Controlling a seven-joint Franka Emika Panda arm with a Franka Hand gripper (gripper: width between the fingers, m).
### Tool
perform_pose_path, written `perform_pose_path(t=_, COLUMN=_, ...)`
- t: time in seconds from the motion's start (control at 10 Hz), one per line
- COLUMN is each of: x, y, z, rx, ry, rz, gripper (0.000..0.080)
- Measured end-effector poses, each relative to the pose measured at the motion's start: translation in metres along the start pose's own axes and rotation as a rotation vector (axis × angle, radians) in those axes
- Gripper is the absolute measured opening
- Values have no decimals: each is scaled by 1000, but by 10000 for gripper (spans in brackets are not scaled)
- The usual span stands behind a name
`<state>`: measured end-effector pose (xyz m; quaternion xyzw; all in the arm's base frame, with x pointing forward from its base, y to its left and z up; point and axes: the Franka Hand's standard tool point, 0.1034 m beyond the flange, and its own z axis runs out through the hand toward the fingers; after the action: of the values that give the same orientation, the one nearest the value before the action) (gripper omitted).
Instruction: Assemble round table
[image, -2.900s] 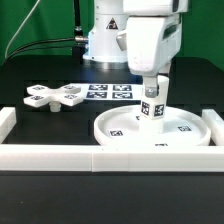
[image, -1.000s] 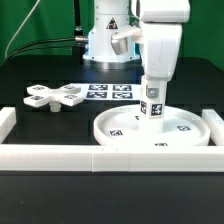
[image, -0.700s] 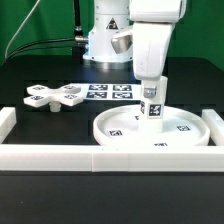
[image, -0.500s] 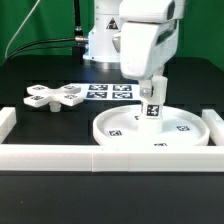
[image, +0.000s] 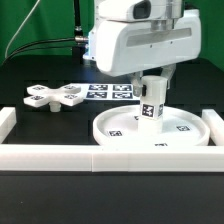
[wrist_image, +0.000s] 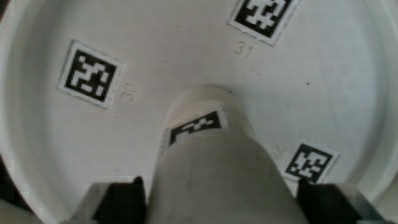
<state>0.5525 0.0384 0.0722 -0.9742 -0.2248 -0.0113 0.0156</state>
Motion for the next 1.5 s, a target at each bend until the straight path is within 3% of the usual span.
perform_pose_path(t=0.3, x=1, y=-1, z=0, rx=5, ry=7, rz=338, gripper=409)
perform_pose_path(t=1.0, x=1, y=-1, z=1, rx=31, ry=7, rz=776, gripper=409)
perform_pose_path(t=1.2, x=1, y=0, z=1, rx=55, ry=12, rz=979, gripper=409)
perform_pose_path(t=1.5, x=5, y=1, z=1, rx=121, ry=31, rz=1374, gripper=409)
